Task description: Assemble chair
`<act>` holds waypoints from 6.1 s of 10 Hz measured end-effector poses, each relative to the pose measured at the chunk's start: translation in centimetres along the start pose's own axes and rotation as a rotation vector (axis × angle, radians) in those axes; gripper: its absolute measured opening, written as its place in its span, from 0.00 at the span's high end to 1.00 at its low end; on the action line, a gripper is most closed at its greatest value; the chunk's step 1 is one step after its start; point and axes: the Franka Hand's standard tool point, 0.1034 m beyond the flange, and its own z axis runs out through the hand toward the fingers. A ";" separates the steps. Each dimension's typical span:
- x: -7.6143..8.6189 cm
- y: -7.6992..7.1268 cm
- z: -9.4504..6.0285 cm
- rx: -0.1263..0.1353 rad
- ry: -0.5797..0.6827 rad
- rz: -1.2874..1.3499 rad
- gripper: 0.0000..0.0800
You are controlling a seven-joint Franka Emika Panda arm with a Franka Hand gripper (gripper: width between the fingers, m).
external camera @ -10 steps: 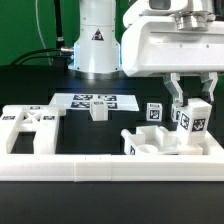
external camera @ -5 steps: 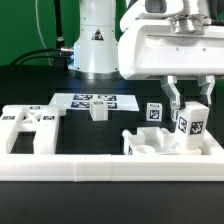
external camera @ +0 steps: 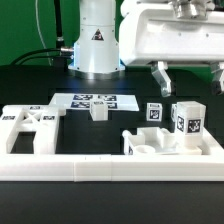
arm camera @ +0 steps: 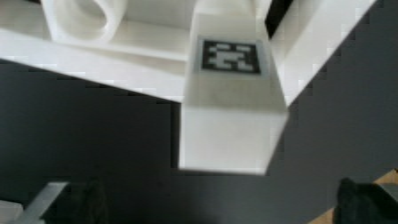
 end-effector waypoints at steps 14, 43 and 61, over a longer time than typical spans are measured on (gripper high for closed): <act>-1.6 0.1 2.5 0.081 -0.405 0.035 0.19; -1.3 -2.1 3.8 -0.143 -0.348 1.989 0.64; -1.0 -2.3 3.7 0.028 -0.357 0.827 0.19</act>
Offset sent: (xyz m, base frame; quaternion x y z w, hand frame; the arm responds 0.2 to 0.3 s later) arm 0.0000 0.0000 0.0000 0.0000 -0.0650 0.0000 0.9979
